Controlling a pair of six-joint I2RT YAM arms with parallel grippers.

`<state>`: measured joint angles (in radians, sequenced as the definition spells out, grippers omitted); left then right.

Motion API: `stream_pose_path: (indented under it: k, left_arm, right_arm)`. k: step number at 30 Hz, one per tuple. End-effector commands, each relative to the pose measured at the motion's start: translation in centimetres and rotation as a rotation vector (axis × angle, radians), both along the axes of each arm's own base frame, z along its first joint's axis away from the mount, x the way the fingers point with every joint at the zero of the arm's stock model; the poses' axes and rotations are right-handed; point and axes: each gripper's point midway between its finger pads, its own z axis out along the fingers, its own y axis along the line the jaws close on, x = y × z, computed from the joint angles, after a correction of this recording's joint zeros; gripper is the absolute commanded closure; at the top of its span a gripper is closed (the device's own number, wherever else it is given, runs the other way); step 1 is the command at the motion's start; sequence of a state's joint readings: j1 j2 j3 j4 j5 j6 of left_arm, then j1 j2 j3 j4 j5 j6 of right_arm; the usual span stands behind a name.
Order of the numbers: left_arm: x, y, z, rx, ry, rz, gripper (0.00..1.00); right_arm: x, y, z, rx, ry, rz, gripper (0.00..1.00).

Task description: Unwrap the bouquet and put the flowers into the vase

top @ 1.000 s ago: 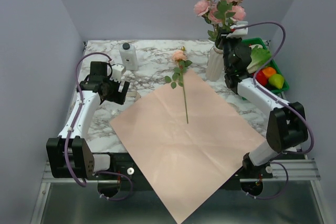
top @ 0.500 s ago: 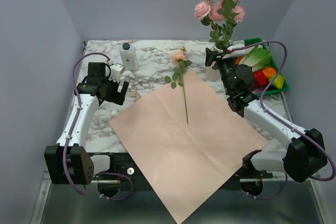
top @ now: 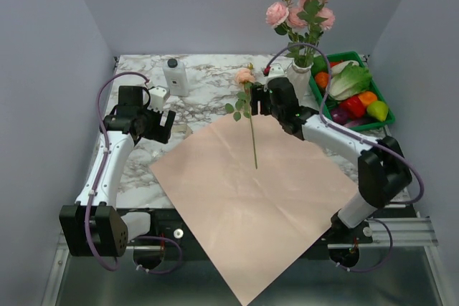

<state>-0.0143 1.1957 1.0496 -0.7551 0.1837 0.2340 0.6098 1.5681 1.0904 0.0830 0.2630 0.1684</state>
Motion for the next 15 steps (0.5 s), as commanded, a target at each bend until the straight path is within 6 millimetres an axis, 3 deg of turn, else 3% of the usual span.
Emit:
stream_pose_path:
  k: [1, 2, 3, 5, 6, 8, 9, 10, 12, 13, 15]
  left_arm:
    - [-0.7, -0.1, 0.4, -0.010, -0.002, -0.003, 0.01]
    - [-0.6, -0.1, 0.4, -0.010, -0.004, -0.005, 0.01]
    - [-0.6, -0.1, 0.4, -0.012, -0.004, -0.005, 0.01]
    - [-0.6, -0.1, 0.3, -0.013, -0.004, -0.005, 0.01]
    - [-0.5, -0.2, 0.3, -0.014, -0.004, -0.007, 0.01]
    - [-0.4, -0.2, 0.3, -0.015, -0.005, -0.006, 0.01]
    - [-0.4, -0.2, 0.3, -0.015, -0.005, -0.006, 0.01]
    - [-0.4, -0.1, 0.2, -0.013, -0.004, -0.006, 0.01]
    - [-0.4, -0.1, 0.3, -0.013, -0.007, -0.005, 0.01]
    - [-0.3, 0.0, 0.3, -0.010, -0.010, -0.004, 0.01]
    - [-0.3, 0.0, 0.3, -0.007, -0.009, -0.007, 0.01]
  right_arm:
    - [-1.0, 0.8, -4.0, -0.062, 0.263, -0.030, 0.21]
    - [-0.8, 0.8, -4.3, -0.068, 0.285, -0.040, 0.21]
    - [-1.1, 0.7, -6.3, -0.106, 0.353, -0.050, 0.21]
    - [-0.5, 1.5, -6.0, -0.088, 0.375, -0.054, 0.21]
    - [-0.7, 1.5, -7.7, -0.115, 0.425, -0.059, 0.21]
    - [-0.4, 1.9, -8.4, -0.123, 0.452, -0.057, 0.24]
    - [-0.2, 2.4, -8.1, -0.120, 0.464, -0.048, 0.26]
    - [-0.3, 2.6, -9.9, -0.141, 0.508, -0.048, 0.31]
    - [-0.2, 3.1, -10.1, -0.147, 0.549, -0.035, 0.36]
    - [-0.4, 3.3, -11.6, -0.162, 0.594, -0.039, 0.39]
    - [-0.8, 3.3, -12.5, -0.178, 0.640, -0.040, 0.41]
